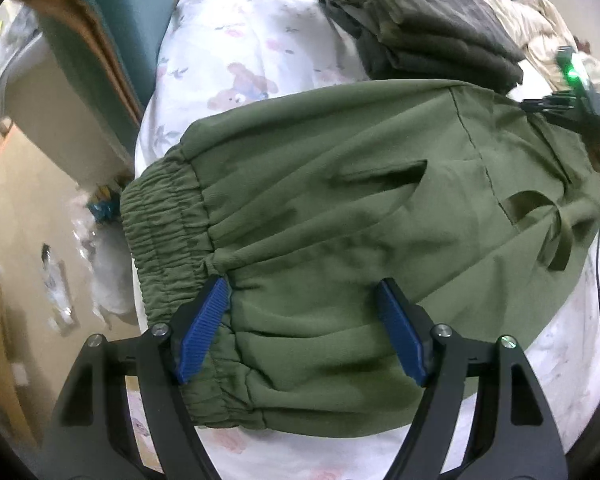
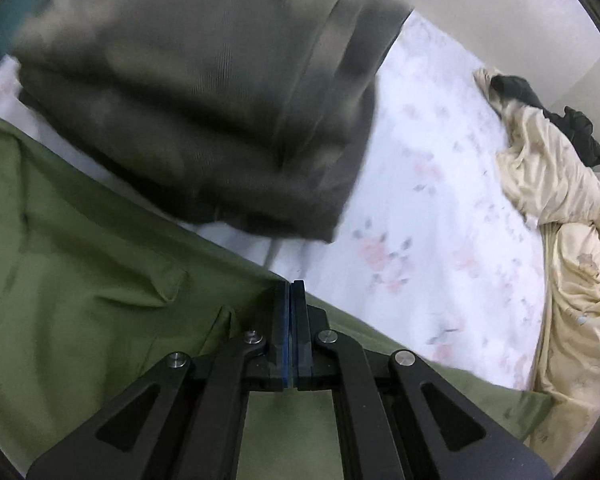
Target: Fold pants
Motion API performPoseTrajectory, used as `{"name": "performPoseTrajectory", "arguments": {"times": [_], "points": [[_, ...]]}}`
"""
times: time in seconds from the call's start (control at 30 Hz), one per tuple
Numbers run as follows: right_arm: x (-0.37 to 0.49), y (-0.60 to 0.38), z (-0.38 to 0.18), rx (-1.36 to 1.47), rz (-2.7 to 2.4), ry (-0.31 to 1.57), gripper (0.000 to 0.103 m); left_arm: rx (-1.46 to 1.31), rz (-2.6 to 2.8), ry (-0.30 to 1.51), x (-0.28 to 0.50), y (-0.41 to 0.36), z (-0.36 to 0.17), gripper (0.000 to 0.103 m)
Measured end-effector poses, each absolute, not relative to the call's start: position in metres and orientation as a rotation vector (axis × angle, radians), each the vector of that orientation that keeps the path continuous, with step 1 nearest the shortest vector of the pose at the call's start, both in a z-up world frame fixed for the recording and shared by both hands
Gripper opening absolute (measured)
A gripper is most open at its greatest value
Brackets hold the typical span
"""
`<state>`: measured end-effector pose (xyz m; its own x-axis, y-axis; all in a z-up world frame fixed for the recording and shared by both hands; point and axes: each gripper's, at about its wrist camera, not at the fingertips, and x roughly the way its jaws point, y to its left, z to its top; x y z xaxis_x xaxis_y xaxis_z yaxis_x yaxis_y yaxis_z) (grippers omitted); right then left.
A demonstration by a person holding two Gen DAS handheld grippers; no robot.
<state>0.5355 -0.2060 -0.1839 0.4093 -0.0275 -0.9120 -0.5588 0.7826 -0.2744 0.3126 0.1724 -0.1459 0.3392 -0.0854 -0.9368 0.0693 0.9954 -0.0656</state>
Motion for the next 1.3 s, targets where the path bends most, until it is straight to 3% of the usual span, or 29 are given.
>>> {"name": "performPoseTrajectory", "arguments": {"times": [0.03, 0.13, 0.2, 0.33, 0.47, 0.63, 0.7, 0.83, 0.87, 0.9, 0.93, 1.17, 1.3], "points": [[0.537, -0.204, -0.193, -0.616, 0.336, 1.127, 0.002, -0.016, -0.102, 1.223, 0.313, 0.172, -0.147, 0.076], [0.528, -0.211, -0.188, -0.592, 0.278, 1.087, 0.020, -0.017, -0.110, 1.228, 0.312, 0.173, -0.151, 0.078], [0.514, -0.235, -0.167, -0.510, 0.219, 1.052, 0.063, -0.013, -0.114, 1.229, 0.312, 0.173, -0.153, 0.078], [0.477, -0.320, -0.135, -0.322, 0.129, 0.989, 0.065, -0.043, -0.104, 1.241, 0.314, 0.176, -0.155, 0.078], [0.434, -0.468, -0.111, -0.095, -0.163, 0.965, 0.065, -0.038, -0.107, 1.261, 0.314, 0.176, -0.158, 0.078], [0.398, -0.651, -0.124, 0.403, -0.415, 1.037, 0.065, -0.072, -0.117, 1.297, 0.321, 0.180, -0.161, 0.078], [0.389, -0.682, -0.138, 0.550, -0.397, 1.046, 0.063, -0.057, -0.114, 1.315, 0.323, 0.178, -0.162, 0.078], [0.399, -0.685, -0.155, 0.513, -0.403, 1.103, 0.056, -0.033, -0.084, 1.335, 0.325, 0.171, -0.163, 0.078], [0.404, -0.683, -0.162, 0.480, -0.428, 1.140, 0.036, -0.027, -0.075, 1.337, 0.325, 0.169, -0.164, 0.079], [0.409, -0.686, -0.166, 0.475, -0.422, 1.140, 0.007, -0.026, -0.070, 1.335, 0.325, 0.168, -0.165, 0.079], [0.407, -0.682, -0.162, 0.459, -0.413, 1.122, 0.001, -0.027, -0.064, 1.330, 0.325, 0.168, -0.165, 0.079], [0.393, -0.676, -0.094, 0.281, -0.463, 0.959, 0.000, -0.051, -0.114, 1.325, 0.320, 0.173, -0.164, 0.079], [0.405, -0.680, -0.141, 0.242, -0.507, 1.144, 0.000, -0.044, -0.120, 1.326, 0.320, 0.175, -0.166, 0.079]]}}
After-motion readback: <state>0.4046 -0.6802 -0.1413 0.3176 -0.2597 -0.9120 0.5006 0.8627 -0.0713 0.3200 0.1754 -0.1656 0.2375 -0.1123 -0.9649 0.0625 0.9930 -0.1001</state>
